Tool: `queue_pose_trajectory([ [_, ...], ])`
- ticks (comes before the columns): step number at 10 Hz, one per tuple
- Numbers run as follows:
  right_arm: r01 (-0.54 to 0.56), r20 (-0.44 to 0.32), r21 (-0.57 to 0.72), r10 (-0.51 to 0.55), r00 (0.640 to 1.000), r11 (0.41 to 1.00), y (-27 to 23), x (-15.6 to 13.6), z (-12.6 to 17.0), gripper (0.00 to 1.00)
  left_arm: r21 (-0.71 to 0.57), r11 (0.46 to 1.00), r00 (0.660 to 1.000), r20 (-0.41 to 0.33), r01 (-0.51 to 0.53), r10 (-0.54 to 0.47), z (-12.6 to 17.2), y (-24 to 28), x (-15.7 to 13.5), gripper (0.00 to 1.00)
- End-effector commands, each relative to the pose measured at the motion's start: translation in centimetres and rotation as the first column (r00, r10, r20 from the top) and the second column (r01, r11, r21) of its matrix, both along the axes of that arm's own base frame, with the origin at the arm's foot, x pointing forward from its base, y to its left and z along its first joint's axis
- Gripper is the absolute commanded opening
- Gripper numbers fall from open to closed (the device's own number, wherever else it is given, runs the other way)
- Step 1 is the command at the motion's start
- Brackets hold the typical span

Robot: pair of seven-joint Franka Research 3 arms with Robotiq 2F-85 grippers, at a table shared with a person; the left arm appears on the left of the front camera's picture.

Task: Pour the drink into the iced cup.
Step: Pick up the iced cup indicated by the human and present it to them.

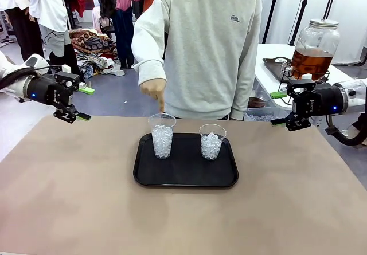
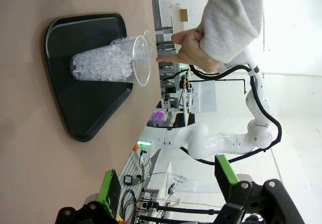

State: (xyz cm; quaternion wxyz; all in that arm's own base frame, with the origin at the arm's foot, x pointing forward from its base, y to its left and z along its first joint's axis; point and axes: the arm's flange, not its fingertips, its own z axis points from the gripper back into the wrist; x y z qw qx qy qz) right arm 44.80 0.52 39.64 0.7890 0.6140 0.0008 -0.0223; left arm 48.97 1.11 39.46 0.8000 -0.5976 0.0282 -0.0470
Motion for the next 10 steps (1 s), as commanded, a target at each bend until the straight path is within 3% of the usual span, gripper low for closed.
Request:
queue_pose_trajectory([
  [1,0.007,-0.001,0.000,-0.007,1.000,1.000,0.0,0.0,0.0,1.00,0.000,1.000,1.000,0.000,0.000,0.000,0.0,0.0,0.0,1.00],
  [3,0.007,-0.001,0.000,-0.007,1.000,1.000,0.0,0.0,0.0,1.00,0.013,0.999,0.980,0.192,0.046,-0.047,0.5,-0.3,0.2,1.00],
  [4,0.007,-0.001,0.000,-0.007,1.000,1.000,0.0,0.0,0.0,1.00,0.024,0.997,0.954,0.290,0.075,-0.078,0.7,-0.5,0.2,1.00],
  [6,0.007,-0.001,0.000,-0.007,1.000,1.000,0.0,0.0,0.0,1.00,0.033,0.991,0.864,0.486,0.132,-0.131,0.8,-1.2,-0.1,1.00],
  [8,0.007,-0.001,0.000,-0.007,1.000,1.000,0.0,0.0,0.0,1.00,0.055,0.992,0.803,0.583,0.117,-0.127,0.4,-1.5,-0.5,1.00],
  [10,0.007,-0.001,0.000,-0.007,1.000,1.000,0.0,0.0,0.0,1.00,0.068,0.988,0.783,0.604,0.137,-0.150,0.0,-1.2,-0.9,1.00],
])
